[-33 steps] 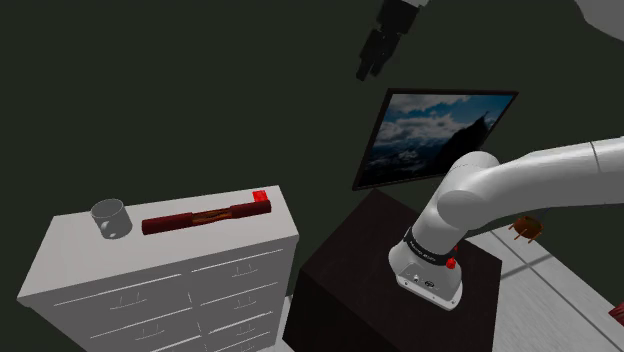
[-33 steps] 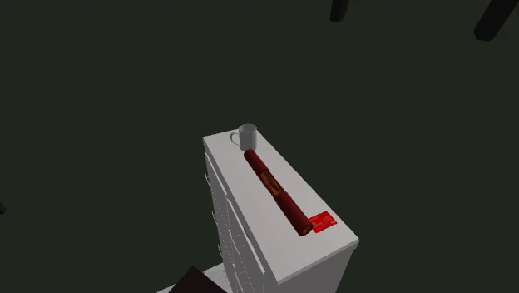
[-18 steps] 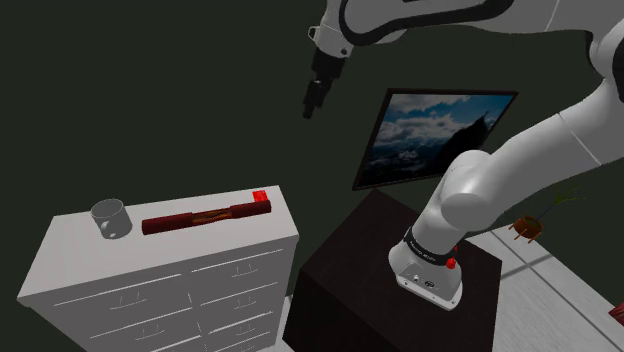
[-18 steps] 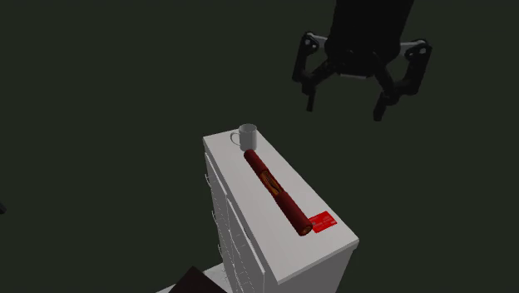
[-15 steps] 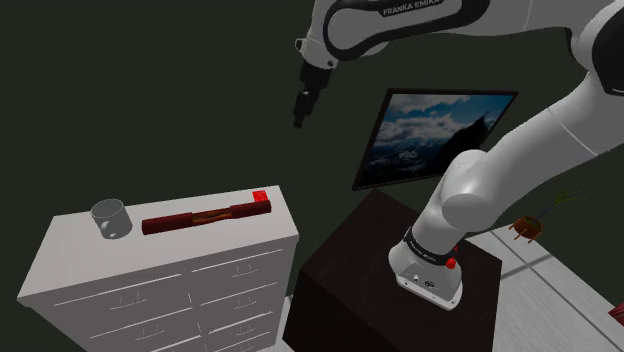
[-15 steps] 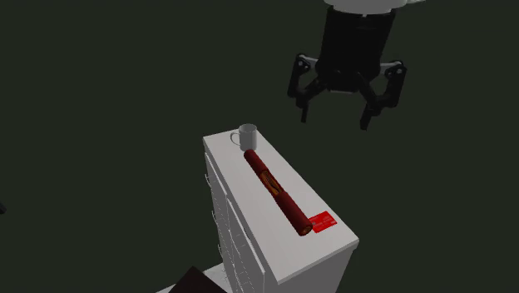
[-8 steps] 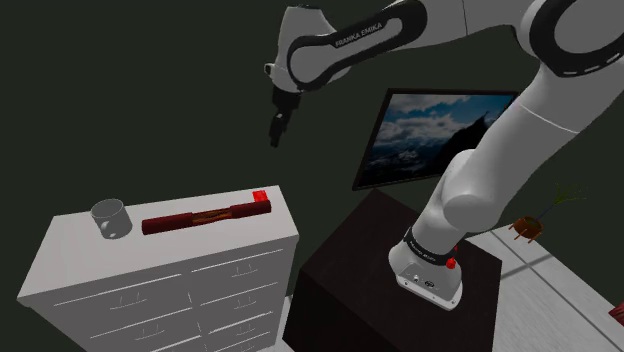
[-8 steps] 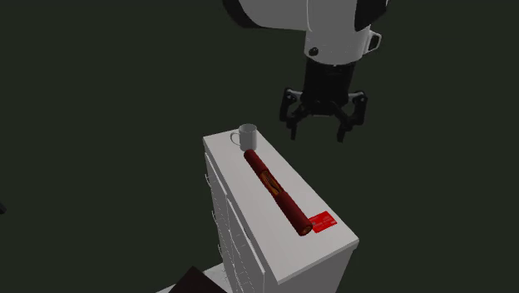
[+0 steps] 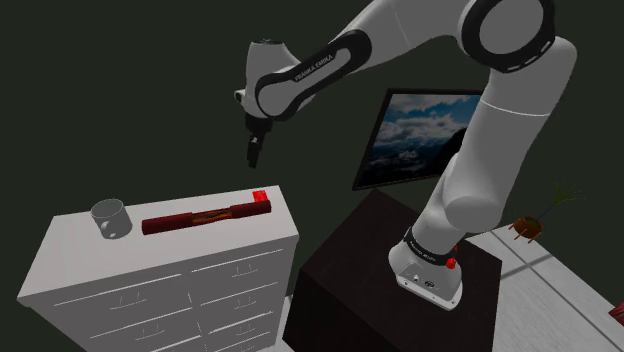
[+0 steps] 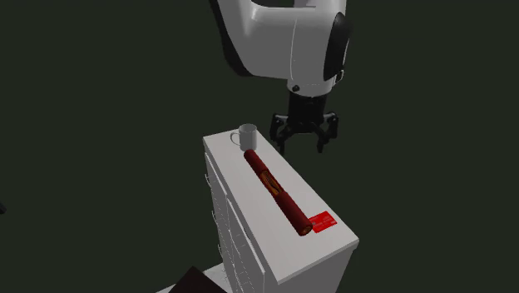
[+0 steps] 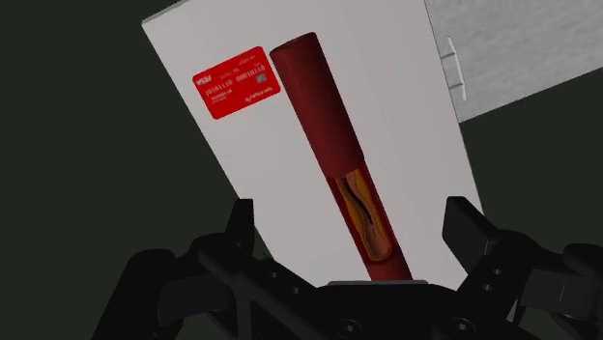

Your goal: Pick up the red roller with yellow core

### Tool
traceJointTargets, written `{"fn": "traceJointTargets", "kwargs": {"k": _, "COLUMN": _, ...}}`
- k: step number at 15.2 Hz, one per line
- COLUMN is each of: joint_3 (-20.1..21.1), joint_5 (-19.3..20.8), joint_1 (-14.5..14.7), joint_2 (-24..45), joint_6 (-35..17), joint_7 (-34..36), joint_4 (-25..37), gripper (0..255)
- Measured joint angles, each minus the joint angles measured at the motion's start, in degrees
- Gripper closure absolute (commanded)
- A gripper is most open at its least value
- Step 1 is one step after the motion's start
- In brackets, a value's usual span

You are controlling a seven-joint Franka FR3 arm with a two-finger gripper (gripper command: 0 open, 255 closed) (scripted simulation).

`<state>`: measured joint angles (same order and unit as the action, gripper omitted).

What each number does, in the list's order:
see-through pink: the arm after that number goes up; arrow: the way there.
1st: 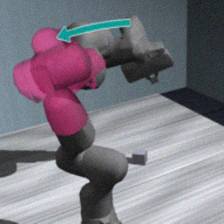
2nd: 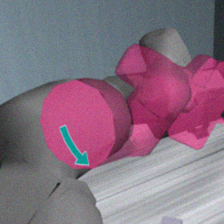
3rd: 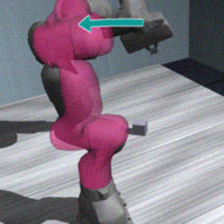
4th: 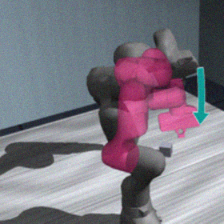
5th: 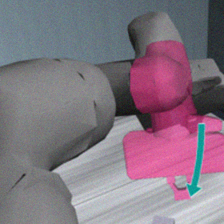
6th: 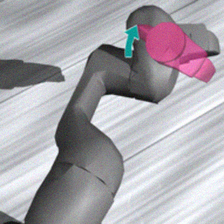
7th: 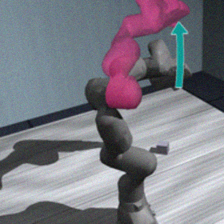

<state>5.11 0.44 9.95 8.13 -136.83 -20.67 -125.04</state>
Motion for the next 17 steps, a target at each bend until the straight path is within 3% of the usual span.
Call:
{"fn": "traceJointTargets", "kwargs": {"k": 9, "joint_3": 0.93, "joint_5": 5.17, "joint_1": 3.41, "joint_2": 19.03, "joint_6": -4.55, "joint_7": -1.65, "joint_4": 12.77, "gripper": 0}}
{"fn": "traceJointTargets", "kwargs": {"k": 17, "joint_3": 0.85, "joint_5": 9.26, "joint_1": 7.4, "joint_2": 35.98, "joint_6": -4.92, "joint_7": -3.73, "joint_4": 27.73, "gripper": 0}}
